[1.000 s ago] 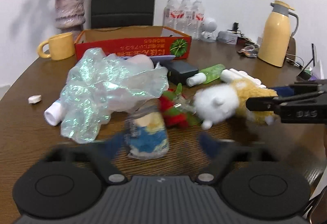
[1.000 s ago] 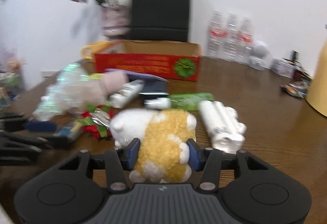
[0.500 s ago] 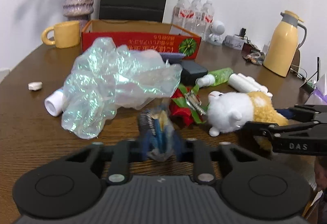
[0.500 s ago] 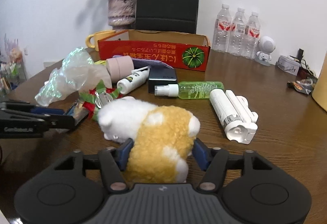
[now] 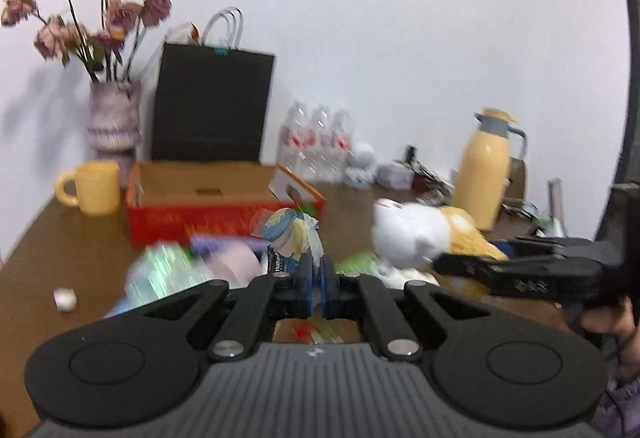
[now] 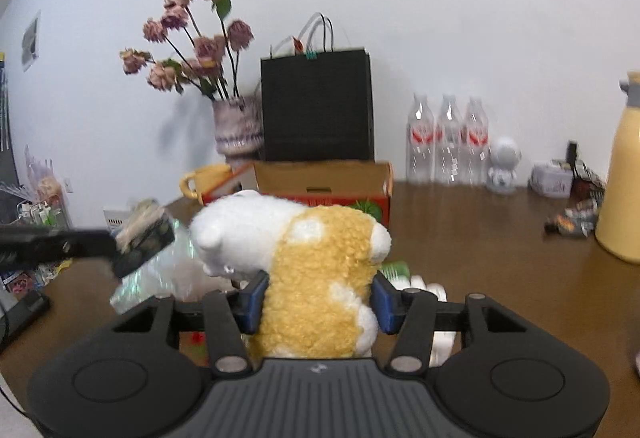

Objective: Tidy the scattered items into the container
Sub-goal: 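Carry the sheep and packet into the cardboard box and open both tools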

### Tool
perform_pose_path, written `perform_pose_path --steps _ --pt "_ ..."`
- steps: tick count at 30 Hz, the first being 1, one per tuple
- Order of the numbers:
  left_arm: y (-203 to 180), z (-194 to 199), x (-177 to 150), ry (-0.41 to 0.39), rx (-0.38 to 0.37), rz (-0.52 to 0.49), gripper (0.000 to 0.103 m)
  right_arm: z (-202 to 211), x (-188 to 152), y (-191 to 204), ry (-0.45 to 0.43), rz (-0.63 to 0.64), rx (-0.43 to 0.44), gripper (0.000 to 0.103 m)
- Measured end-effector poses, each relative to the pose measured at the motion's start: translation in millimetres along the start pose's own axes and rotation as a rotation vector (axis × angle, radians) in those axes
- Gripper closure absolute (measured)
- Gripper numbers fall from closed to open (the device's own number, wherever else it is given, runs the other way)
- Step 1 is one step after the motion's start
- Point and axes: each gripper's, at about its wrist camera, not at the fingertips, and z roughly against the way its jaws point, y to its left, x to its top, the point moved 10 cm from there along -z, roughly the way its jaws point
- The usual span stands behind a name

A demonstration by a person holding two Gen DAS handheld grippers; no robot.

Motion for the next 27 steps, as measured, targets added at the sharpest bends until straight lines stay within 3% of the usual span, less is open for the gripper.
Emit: perform_pose_path --steps 3,7,12,15,18,22,27 --pt "11.8 -19.9 36.3 -0.018 -0.008 0.007 0.098 -17.1 34.2 -6.6 -0.032 0.017 0.004 0.052" --pt "28.9 -59.4 84.9 -0.023 0.041 -0.028 0.098 -51.9 90.0 -22.3 -0.07 0.015 0.009 0.052" --pt "53.0 -116.9 117.8 0.001 0.096 -0.029 0.098 -114.7 140.0 -31.1 -0.052 0.018 0.024 0.052" --pt "69.5 -150.2 124.9 0.023 0.122 -0.007 0.098 -150.5 155.0 -30.1 -0.03 -0.002 0.032 0.052" --pt "94.5 -177.5 122.6 0.04 0.198 0.007 0.098 -186.9 160.5 -28.6 0.008 -0.036 0.049 0.051" --pt "123.3 -212.6 115.9 0.058 0.188 0.079 0.098 -236.0 161.8 -35.2 0.06 -0.095 0.063 0.051" --pt "150.8 -251.3 108.5 0.09 0.213 0.082 0.098 -292.0 157.4 -45.3 0.097 -0.136 0.02 0.051"
